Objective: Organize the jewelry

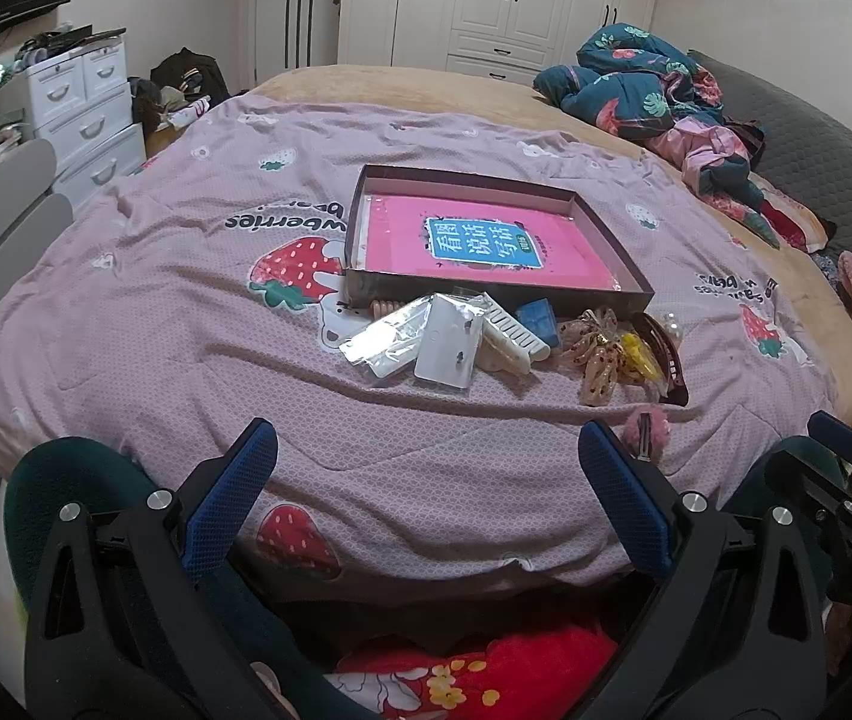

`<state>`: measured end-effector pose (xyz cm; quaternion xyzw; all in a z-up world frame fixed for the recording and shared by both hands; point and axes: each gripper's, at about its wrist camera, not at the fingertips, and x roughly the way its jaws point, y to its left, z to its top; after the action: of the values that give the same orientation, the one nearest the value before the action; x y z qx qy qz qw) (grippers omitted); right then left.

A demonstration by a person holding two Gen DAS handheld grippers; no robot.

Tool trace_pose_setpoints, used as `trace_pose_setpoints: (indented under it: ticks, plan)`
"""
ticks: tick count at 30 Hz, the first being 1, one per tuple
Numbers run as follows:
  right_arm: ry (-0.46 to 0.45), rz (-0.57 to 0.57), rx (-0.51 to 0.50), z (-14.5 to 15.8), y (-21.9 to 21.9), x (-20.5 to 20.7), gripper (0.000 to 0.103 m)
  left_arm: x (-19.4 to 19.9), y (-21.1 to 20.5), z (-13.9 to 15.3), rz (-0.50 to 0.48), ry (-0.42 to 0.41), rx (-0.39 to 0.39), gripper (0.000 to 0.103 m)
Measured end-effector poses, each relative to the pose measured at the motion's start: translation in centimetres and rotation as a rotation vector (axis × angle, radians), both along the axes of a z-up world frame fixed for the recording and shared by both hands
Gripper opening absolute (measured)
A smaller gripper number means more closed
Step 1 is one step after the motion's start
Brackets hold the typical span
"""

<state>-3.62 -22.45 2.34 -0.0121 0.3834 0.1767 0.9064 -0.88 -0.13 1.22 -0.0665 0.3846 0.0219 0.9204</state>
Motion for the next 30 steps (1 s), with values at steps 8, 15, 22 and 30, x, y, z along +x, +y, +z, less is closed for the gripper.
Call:
trace_pose_setpoints:
  ticks: [8, 15, 22, 30]
  plan:
    - [-0.005, 0.001, -0.005, -0.1, 0.2, 0.2, 0.099, -0.1, 0.0, 0.1, -0.001, -0.001, 0.002, 0.094]
    - [-0.012, -0.001, 0.001, 0.1, 0.0, 0.1, 0.099, -0.1, -0.1, 0.0, 0.000, -0.001, 0.003, 0.094]
    - [-0.012, -0.001, 0.001, 0.1, 0.0, 0.1, 0.099, -0.1, 0.0, 0.4, 0.000, -0.003, 0.005, 0.094]
    - [-0.021, -0.004, 0.010, 0.5, -0.1, 0.1, 0.099, -0.4, -0.1, 1.0, -0.016, -0.004, 0.007, 0.094]
